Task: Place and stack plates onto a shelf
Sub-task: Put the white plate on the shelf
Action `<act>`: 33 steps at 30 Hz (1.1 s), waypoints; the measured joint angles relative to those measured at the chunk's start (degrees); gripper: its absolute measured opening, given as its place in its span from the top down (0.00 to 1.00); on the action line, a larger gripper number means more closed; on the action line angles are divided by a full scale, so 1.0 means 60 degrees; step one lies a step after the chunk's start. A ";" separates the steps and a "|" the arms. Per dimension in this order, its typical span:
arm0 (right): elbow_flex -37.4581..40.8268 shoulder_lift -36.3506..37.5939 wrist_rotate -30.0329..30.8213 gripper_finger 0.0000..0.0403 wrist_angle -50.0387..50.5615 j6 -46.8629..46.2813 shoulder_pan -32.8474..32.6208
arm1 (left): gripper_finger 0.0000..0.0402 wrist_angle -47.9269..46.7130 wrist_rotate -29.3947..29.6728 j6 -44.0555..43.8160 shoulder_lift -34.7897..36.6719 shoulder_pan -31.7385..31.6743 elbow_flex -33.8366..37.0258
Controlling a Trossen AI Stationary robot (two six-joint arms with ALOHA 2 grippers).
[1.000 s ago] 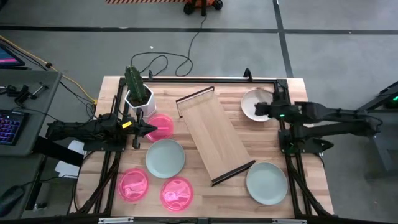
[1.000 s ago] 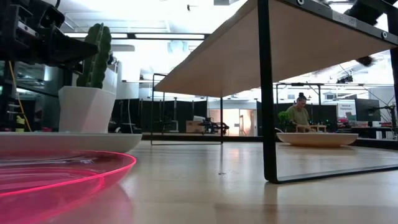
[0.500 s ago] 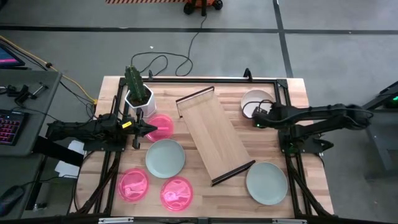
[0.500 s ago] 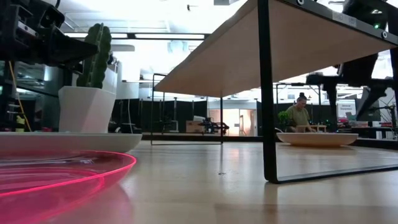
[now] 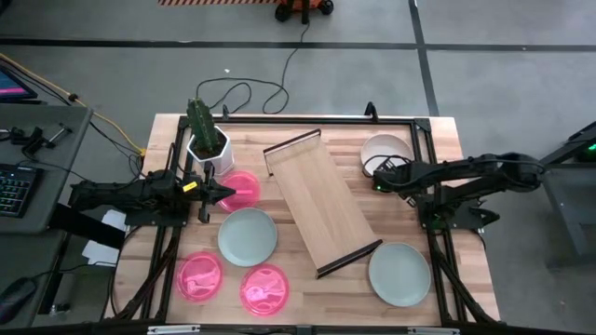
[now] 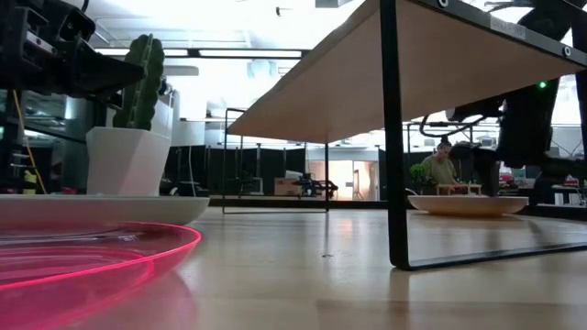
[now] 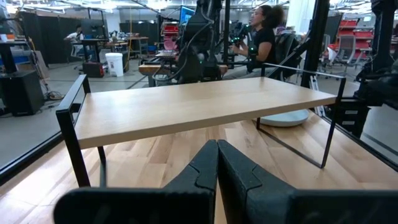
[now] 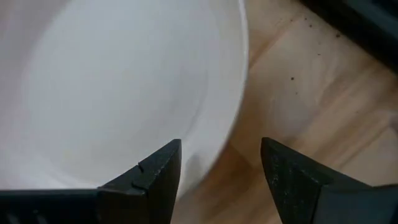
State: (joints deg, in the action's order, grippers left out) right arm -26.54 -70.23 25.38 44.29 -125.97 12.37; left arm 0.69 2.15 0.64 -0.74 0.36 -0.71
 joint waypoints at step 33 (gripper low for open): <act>-0.1500 0.3512 0.3229 1.00 0.0549 0.3865 0.1089 | 1.00 0.0000 0.0002 0.0001 0.0001 0.0000 0.0000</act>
State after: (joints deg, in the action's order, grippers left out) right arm -35.53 -49.16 44.75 47.59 -102.78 18.90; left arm 0.69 2.17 0.64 -0.73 0.36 -0.71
